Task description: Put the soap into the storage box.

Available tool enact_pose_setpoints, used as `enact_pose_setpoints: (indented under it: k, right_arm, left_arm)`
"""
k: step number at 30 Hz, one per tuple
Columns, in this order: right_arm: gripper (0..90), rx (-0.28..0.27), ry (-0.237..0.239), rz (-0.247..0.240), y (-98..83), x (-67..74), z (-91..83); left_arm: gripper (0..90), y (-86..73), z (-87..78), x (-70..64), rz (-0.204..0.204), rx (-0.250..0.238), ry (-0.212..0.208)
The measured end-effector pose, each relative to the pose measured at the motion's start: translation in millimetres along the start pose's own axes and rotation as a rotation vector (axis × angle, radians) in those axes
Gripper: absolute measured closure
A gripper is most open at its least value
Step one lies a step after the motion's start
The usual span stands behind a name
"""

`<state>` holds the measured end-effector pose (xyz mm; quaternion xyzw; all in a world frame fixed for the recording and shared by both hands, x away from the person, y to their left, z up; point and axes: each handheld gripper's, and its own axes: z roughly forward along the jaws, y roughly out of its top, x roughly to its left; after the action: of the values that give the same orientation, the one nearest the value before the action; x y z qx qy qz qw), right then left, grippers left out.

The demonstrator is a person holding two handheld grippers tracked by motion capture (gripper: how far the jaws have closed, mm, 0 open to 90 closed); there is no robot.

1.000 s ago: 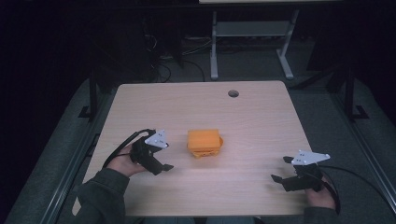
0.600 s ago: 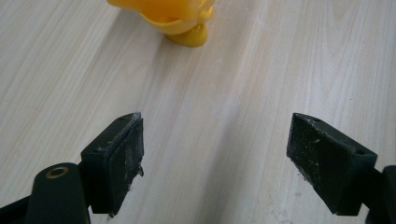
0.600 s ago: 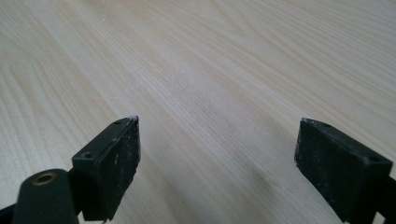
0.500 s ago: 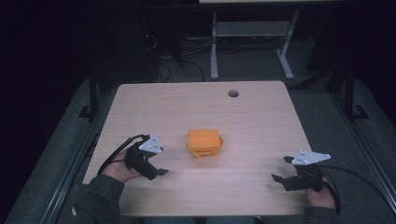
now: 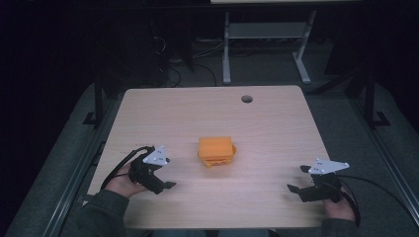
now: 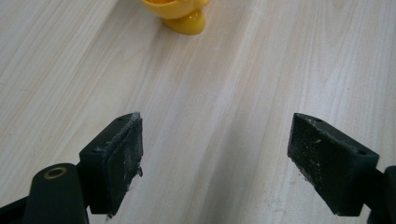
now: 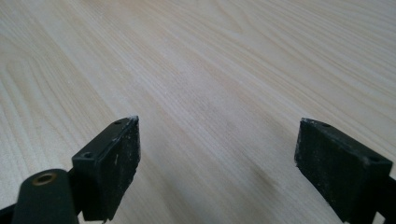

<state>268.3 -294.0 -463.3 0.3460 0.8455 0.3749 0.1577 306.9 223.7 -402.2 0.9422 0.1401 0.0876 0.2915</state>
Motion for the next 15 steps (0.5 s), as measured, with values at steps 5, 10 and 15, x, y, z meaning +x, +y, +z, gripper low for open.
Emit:
enact_pose_setpoints:
  k: [5,10,15]
  right_arm:
    - [13.7,0.005,0.001,0.004,0.0,0.3,0.4]
    - [13.7,0.007,0.000,0.004,-0.2,0.2,0.6]
    - [13.7,0.008,0.000,0.005,-0.4,0.3,1.4]
  left_arm:
    - [17.5,-5.2,-0.5,-1.7,-0.005,0.001,0.004]
    - [17.5,-11.1,-0.7,-4.6,-0.017,-0.002,0.009]
    - [17.6,-16.1,0.0,-6.6,-0.018,0.000,0.020]
